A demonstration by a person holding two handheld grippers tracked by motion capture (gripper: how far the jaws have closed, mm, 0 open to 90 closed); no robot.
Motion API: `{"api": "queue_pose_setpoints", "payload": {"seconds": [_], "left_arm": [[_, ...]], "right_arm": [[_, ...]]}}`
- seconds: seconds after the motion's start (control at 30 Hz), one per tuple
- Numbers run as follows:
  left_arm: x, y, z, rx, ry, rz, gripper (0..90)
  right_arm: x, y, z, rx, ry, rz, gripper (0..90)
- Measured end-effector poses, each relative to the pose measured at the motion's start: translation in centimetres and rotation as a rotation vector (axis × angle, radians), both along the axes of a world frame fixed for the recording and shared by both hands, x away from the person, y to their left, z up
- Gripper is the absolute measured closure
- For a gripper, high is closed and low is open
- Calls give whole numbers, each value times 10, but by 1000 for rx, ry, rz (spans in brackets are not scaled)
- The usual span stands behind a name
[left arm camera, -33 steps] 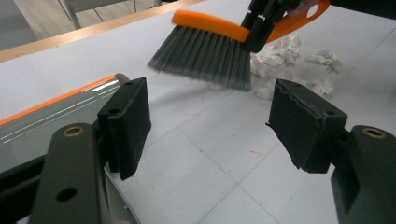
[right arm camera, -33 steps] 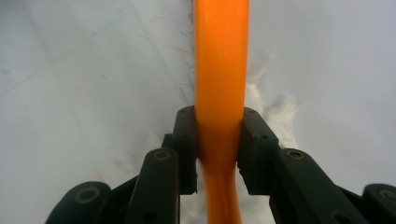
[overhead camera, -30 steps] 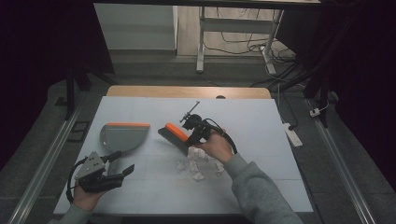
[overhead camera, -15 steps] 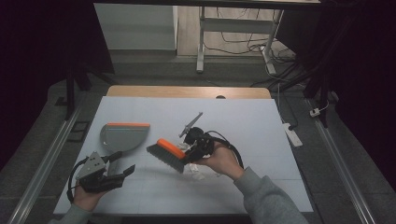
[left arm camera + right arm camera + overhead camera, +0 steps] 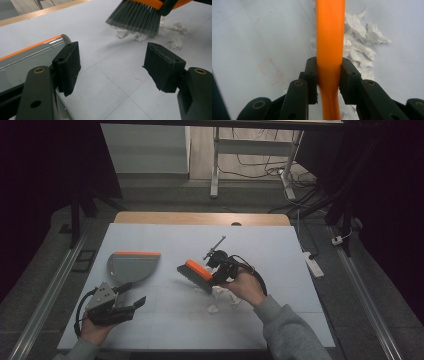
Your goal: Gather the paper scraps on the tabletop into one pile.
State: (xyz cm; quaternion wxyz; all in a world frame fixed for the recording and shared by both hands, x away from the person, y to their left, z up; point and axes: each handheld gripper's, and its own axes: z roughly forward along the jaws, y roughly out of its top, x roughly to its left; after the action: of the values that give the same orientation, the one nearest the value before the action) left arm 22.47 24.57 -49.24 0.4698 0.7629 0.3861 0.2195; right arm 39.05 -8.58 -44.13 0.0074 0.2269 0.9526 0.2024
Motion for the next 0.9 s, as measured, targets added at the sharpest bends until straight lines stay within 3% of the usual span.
{"api": "queue_pose_setpoints", "payload": {"seconds": [0.17, 0.37, 0.47, 0.6, 0.7, 0.83, 0.9], "left_arm": [[1, -3, -1, 9, 7, -5, 300], [2, -5, -3, 26, 16, -13, 300], [2, -5, -4, 25, 24, -15, 300], [1, -6, -5, 34, 25, -20, 300], [1, -5, -5, 33, 24, -21, 300], [2, -5, -5, 30, 25, -19, 300], [2, -6, -5, 33, 25, -21, 301]], "right_arm": [[3, 1, 18, 111, -28, -23, 699], [18, 21, 9, 202, 42, -68, 699], [25, 36, -2, 197, 74, -71, 699], [39, 45, -18, 144, 49, -113, 699], [47, 38, -23, 98, 17, -154, 699], [53, 17, -19, 88, 12, -208, 699], [52, 7, -14, 133, 19, -207, 699]]}}
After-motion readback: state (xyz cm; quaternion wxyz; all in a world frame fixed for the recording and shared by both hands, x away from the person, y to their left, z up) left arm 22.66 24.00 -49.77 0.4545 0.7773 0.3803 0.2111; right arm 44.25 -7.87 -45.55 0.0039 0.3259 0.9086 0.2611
